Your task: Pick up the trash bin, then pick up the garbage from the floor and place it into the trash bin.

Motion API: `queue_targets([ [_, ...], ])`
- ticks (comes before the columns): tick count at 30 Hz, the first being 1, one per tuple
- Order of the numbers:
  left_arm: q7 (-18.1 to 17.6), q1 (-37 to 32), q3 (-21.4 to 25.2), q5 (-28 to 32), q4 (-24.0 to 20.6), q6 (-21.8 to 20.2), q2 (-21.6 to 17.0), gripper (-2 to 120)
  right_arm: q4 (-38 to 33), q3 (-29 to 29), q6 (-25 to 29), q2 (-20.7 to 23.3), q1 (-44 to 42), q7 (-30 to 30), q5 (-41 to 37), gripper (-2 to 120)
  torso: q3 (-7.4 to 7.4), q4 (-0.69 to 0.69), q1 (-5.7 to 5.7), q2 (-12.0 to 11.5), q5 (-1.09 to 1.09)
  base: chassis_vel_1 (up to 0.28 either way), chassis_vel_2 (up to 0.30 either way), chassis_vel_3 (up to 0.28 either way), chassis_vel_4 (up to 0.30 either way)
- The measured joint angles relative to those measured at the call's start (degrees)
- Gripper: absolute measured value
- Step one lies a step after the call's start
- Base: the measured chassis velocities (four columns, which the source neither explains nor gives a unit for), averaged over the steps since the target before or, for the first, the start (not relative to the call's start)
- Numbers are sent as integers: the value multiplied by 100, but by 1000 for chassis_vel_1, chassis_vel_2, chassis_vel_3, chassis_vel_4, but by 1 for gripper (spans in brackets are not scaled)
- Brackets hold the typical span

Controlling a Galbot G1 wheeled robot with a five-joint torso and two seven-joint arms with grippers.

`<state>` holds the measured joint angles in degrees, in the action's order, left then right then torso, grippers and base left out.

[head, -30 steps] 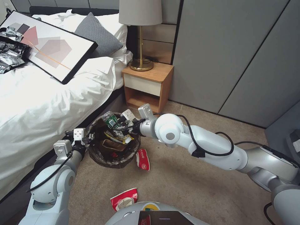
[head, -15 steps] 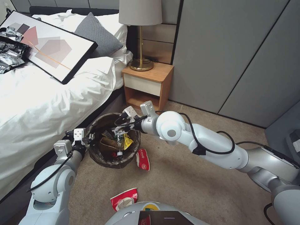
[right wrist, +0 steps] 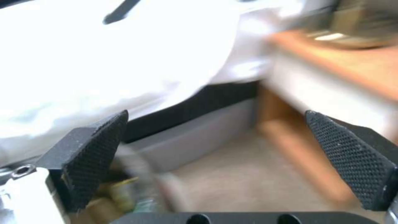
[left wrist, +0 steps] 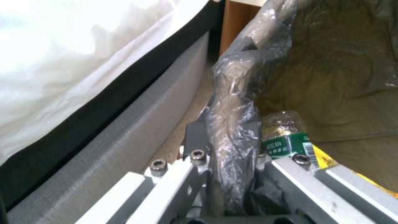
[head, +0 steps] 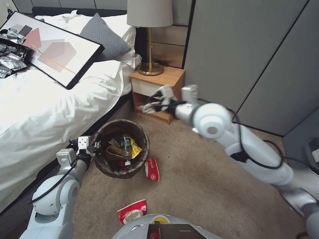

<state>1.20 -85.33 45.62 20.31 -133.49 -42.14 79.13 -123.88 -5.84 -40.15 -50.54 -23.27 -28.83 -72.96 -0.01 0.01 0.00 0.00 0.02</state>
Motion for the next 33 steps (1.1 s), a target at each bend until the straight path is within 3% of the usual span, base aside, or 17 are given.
queue_targets([
  [2, -38, -9, 1, 64, -15, 0, -11, 0, -142, 1167, -20, 217, -856, 62, 426, 100, 0, -2, 0, 0, 2, 0, 0, 0, 0],
  [3, -38, -9, 1, 64, -15, 0, -11, 0, -142, 1167, -20, 217, -856, 62, 426, 100, 0, -2, 0, 0, 2, 0, 0, 0, 0],
  [5, -71, -21, -14, 102, -22, 0, -18, 0, -169, 2389, 94, 298, -1847, 340, 1264, 100, 0, -2, 0, 0, -1, 0, 0, 0, 0],
  [6, -71, -21, -14, 102, -22, 0, -18, 0, -169, 2389, 94, 298, -1847, 340, 1264, 100, 0, -2, 0, 0, -1, 0, 0, 0, 0],
  [9, -114, -54, -69, 106, -48, 0, -11, 0, -111, 3793, 564, 38, -3381, 644, 2607, 100, 0, -5, 0, 0, 2, 0, 0, 0, 0],
  [11, -123, -60, -78, 114, -60, 0, -10, 0, -123, 3930, 637, -37, -3570, 645, 2723, 100, 0, -5, 0, 0, 0, 0, 0, 0, 0],
  [13, -189, -80, -109, 168, -93, 0, -17, 0, -239, 4335, 928, -545, -4346, 658, 3331, 100, 0, 0, 0, 0, 0, 0, 0, 0, 0],
  [15, -215, -82, -113, 190, -102, 0, -19, 0, -256, 4376, 1018, -690, -4497, 671, 3499, 100, 0, -1, 0, 0, 0, 0, 0, 0, 0],
  [17, -287, -95, -119, 257, -124, 0, -31, 0, -272, 4409, 1389, -1425, -5033, 804, 4175, 100, 0, -2, 0, 0, 0, 0, 0, 0, 0],
  [24, -276, -111, -133, 326, -150, 0, -68, 0, -171, 4211, 1612, -2051, -5257, 894, 4563, 100, 0, 1, 0, 0, -3, 0, 0, 0, 0],
  [33, -201, -96, -114, 343, -149, 0, -104, 0, 15, 3848, 1626, -1886, -5006, 893, 4591, 100, 1, 0, 0, 0, -3, 0, 0, 0, 0],
])
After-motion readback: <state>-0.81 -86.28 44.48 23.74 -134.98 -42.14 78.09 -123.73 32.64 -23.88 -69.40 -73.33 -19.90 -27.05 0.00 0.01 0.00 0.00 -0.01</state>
